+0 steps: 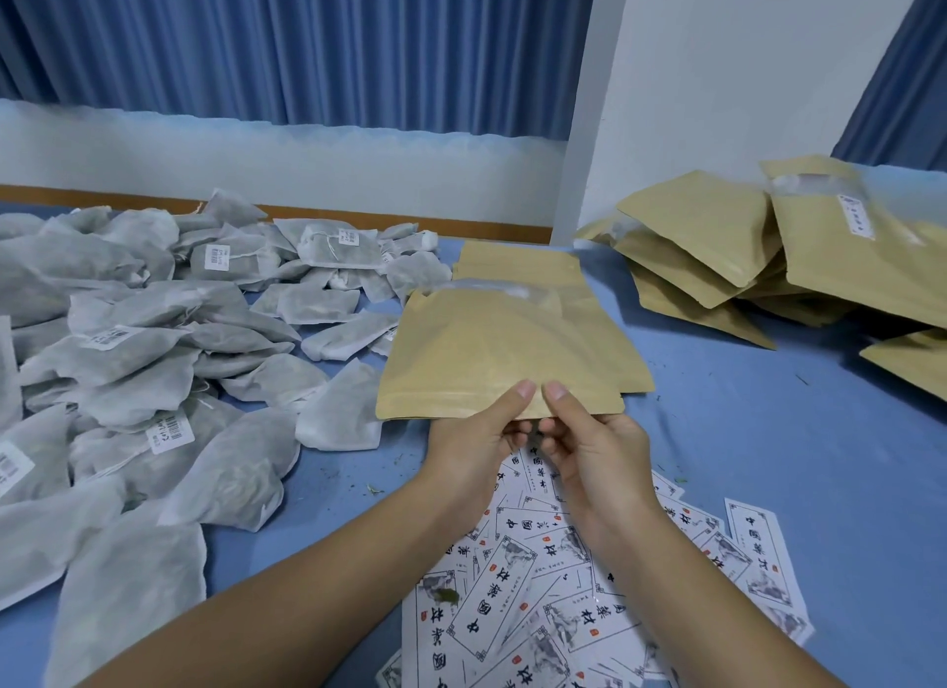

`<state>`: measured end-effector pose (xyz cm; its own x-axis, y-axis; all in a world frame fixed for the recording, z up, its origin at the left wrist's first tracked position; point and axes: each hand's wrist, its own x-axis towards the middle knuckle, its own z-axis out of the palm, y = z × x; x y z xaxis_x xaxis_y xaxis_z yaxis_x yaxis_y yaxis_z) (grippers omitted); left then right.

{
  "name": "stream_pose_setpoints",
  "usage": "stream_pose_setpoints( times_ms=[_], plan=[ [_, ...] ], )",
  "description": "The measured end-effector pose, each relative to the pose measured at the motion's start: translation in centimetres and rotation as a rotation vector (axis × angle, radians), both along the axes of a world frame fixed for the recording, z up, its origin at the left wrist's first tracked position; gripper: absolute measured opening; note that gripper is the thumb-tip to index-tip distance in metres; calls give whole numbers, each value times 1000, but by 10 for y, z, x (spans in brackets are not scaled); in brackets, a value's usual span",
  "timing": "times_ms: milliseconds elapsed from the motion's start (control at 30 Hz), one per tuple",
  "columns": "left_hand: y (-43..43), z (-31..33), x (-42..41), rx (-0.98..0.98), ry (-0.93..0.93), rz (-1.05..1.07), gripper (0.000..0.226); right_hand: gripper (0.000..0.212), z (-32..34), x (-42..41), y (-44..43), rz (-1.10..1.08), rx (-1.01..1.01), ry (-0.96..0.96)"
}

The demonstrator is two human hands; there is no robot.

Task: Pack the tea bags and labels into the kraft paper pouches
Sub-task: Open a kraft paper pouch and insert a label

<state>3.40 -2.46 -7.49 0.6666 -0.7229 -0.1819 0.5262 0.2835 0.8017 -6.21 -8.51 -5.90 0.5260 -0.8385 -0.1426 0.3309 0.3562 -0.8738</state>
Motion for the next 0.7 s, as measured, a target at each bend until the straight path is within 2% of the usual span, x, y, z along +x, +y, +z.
stream_pose_setpoints(
  times_ms=[200,300,433,500,633,700],
  plan=[
    [-1,2,0,37,-8,-8,36,12,-2,-1,-3,-37,-130,23],
    [-2,6,2,24,-10,2,43,11,-2,1,-5,-61,-203,48],
    [0,5,2,16,-24,21,46,17,-1,1,-7,-7,-199,21],
    [1,4,3,24,-26,25,40,17,-2,1,-9,-6,-205,39],
    [1,4,6,-5,-9,41,22,11,-4,1,-18,-163,-203,19],
    [2,2,8,-7,-6,29,21,11,-6,0,-17,-132,-168,19]
  ],
)
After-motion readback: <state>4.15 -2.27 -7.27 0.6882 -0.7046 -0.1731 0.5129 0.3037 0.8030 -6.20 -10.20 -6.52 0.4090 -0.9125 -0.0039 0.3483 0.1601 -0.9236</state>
